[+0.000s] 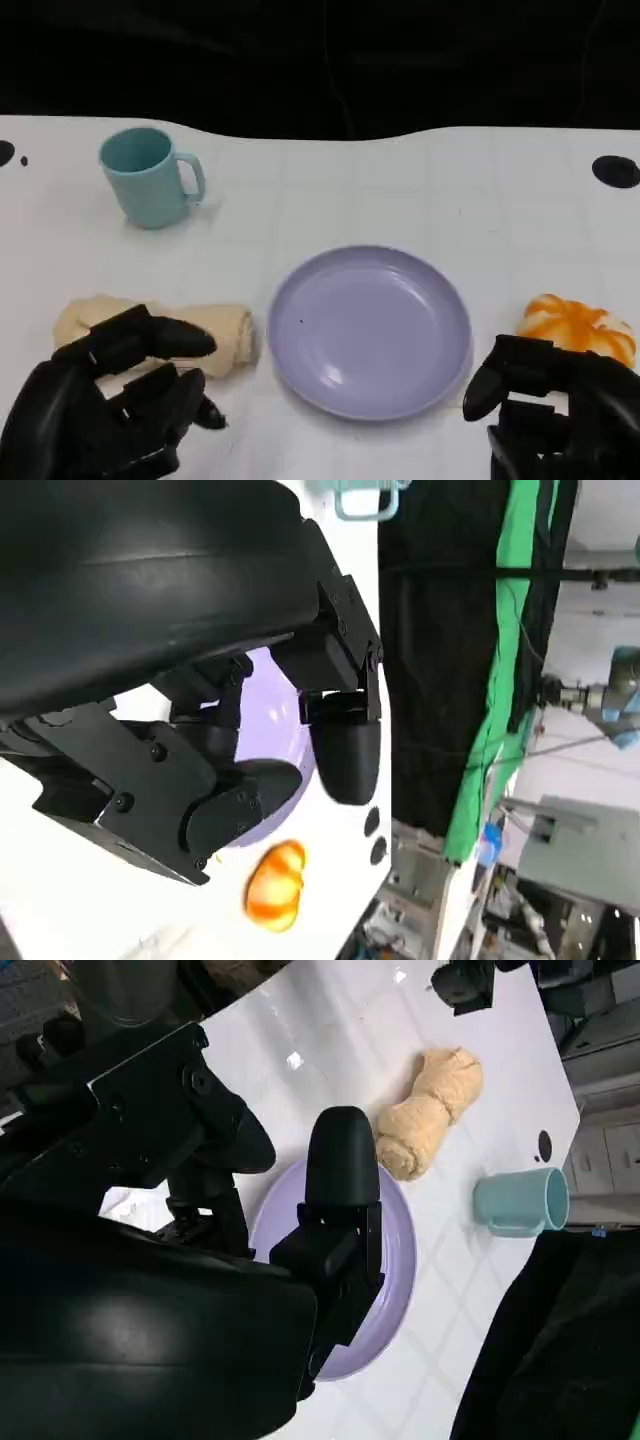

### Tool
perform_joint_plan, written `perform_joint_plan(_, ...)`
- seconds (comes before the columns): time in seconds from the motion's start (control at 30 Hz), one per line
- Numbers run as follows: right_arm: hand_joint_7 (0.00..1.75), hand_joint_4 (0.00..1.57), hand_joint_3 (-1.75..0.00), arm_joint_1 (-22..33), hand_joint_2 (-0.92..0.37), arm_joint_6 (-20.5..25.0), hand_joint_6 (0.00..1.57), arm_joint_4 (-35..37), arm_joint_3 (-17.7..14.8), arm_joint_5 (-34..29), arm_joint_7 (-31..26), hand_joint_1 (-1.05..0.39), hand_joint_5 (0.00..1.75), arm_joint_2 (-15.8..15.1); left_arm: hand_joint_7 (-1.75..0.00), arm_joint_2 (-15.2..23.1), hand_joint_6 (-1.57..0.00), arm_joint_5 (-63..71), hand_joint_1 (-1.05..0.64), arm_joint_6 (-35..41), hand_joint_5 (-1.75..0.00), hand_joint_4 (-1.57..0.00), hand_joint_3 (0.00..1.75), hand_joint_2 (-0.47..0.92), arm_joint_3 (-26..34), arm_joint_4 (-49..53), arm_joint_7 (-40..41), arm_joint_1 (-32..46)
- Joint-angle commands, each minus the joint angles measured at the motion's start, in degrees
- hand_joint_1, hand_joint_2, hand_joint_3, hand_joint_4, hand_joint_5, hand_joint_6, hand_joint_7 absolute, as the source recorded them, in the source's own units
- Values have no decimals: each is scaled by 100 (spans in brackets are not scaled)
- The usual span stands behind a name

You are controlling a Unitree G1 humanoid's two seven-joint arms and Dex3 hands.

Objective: Grasp the towel on the left side of the plate with the left hand and place it into the plate.

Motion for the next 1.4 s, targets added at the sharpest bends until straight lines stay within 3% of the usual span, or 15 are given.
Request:
perform_joint_plan(0.03, 149, 67, -121, 13, -55, -34, 65, -104, 45, -25, -14, 3, 175, -30, -15, 156, -83, 655, -24, -554, -80, -70, 26, 90, -78, 29, 3, 14)
perform_joint_plan(0.33, 149, 67, -121, 11, -55, 28, 64, -154, 101, 1, -87, 4, 175, 12, 0, 708, -60, 2513, -39, -1402, -48, -53, 12, 92, -364, -64, 31, -27)
perform_joint_plan(0.5, 149, 66, -121, 25, -55, 1, 64, -135, 51, 22, -56, 3, 175, -8, 0, 1165, -43, 3594, -45, -1238, -29, -38, 6, 92, -549, -344, -98, -193)
perform_joint_plan(0.7, 149, 66, -120, 42, -55, -32, 63, -110, 37, 32, -14, 4, 175, -17, 0, 1904, -32, 5450, -53, -956, -22, -29, 7, 92, -1086, -319, -453, -732)
perform_joint_plan(1.0, 149, 66, -120, 119, -54, -28, 64, -167, 65, 12, -46, 2, 175, 14, 0, 2168, -25, 7048, -57, -641, -15, -24, 0, 90, -1865, 556, -1088, -1775)
perform_joint_plan(1.4, 148, 67, -122, 209, -53, -21, 65, -266, -9, 83, 5, 1, 175, -4, -1, 1975, -28, 8128, -59, -509, -14, -28, 0, 86, -2551, 2360, -1374, -2873)
